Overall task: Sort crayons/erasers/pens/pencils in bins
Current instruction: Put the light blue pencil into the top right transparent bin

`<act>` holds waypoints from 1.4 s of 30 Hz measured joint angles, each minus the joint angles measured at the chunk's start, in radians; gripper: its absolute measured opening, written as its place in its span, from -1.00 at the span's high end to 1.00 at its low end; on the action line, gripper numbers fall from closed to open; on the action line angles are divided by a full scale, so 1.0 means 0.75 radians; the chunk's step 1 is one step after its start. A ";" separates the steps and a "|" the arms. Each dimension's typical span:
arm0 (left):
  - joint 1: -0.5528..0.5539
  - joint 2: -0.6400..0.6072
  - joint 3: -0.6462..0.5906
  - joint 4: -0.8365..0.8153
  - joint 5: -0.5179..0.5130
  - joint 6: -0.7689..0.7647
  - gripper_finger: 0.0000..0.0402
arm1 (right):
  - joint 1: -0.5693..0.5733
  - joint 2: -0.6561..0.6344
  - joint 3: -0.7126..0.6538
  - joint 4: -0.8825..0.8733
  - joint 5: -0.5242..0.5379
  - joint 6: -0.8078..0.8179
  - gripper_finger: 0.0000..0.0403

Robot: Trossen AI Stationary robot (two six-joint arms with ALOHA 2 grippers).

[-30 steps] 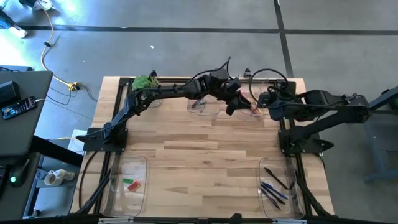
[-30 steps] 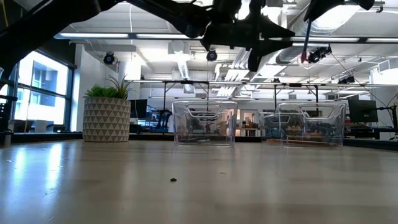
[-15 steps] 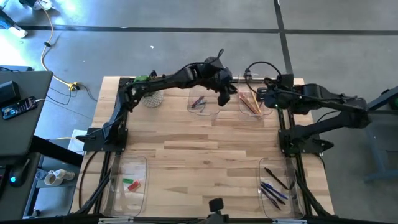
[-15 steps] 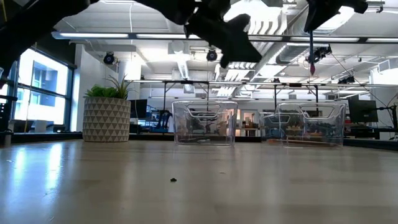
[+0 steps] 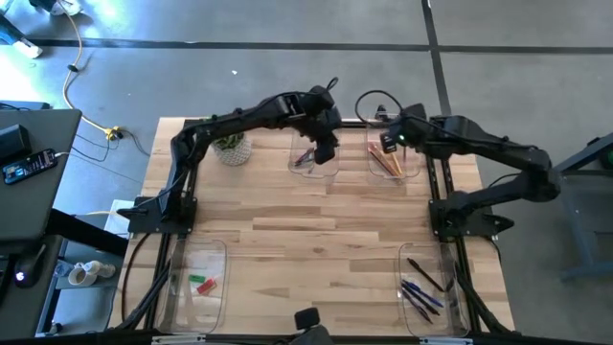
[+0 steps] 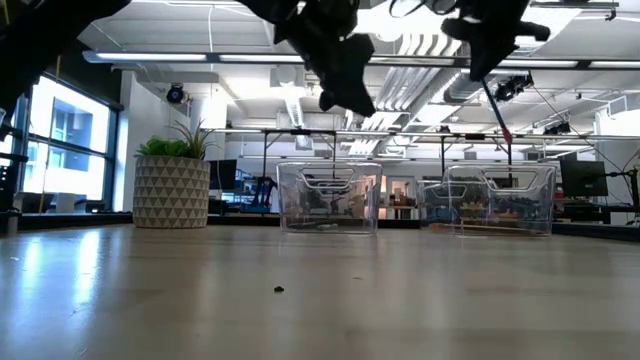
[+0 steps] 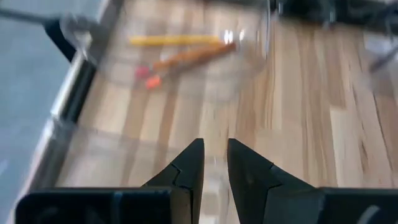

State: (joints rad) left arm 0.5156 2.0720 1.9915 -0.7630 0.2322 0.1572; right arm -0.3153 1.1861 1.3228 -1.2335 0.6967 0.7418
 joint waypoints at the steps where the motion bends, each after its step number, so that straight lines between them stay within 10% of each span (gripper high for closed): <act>1: 0.004 0.000 0.000 -0.039 0.005 0.014 0.71 | -0.023 0.016 0.000 0.019 -0.015 -0.038 0.94; 42: 0.095 -0.039 -0.001 -0.415 -0.047 0.141 0.96 | -0.578 0.709 0.000 0.245 -0.659 -0.434 0.94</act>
State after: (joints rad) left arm 0.5866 2.0426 1.9907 -1.0740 0.1972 0.2629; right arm -0.7486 1.7180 1.3228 -1.0500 0.2022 0.4165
